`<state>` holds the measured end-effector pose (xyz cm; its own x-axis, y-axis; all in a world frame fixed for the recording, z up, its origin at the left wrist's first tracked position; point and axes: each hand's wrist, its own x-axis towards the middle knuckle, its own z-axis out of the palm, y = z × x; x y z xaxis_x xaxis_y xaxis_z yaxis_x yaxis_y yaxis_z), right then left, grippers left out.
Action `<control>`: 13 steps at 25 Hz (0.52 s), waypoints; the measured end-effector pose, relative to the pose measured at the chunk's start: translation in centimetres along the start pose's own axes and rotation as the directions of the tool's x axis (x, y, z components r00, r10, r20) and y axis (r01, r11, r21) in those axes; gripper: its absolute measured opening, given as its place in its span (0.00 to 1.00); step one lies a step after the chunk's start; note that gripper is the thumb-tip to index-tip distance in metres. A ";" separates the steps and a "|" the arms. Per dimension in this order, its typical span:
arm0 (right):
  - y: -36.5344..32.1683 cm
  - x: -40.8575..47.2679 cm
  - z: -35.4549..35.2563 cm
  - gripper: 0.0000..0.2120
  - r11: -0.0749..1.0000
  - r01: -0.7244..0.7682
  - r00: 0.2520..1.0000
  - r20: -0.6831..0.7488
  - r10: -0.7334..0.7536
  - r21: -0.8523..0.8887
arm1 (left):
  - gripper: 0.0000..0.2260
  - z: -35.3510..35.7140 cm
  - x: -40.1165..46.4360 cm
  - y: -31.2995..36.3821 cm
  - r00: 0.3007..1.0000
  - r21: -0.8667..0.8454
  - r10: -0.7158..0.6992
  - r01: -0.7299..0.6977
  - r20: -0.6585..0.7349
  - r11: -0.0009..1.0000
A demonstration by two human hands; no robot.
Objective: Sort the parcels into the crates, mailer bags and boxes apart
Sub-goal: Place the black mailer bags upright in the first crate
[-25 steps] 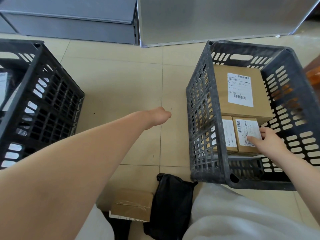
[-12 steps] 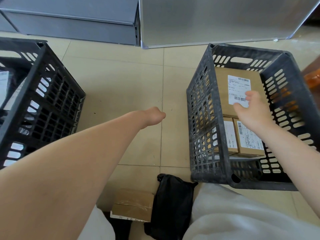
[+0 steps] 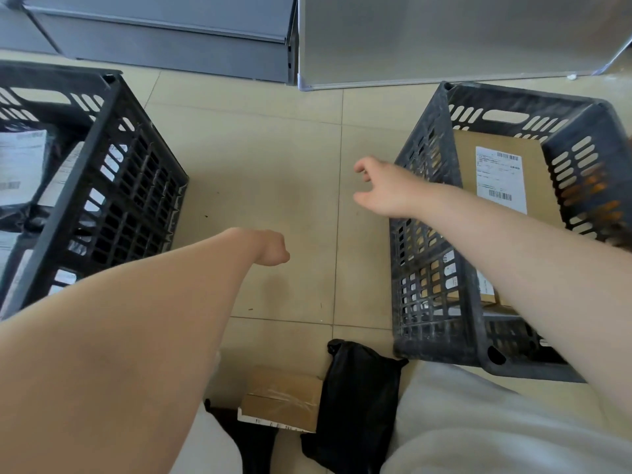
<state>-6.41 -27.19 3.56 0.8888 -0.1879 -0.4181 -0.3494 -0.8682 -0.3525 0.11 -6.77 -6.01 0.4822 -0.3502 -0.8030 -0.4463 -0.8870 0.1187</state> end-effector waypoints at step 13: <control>3.2 -3.2 24.1 0.14 0.916 -0.401 0.827 0.419 0.376 -0.030 | 0.17 0.5 1.1 -3.4 0.958 0.157 0.287 -0.283 -0.005 0.946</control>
<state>-17.56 -18.27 -16.42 0.4790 -0.2890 -0.8289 -0.6673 -0.7333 -0.1300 1.82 -3.98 -7.58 0.3379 -0.5914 -0.7322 -0.6770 -0.6931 0.2475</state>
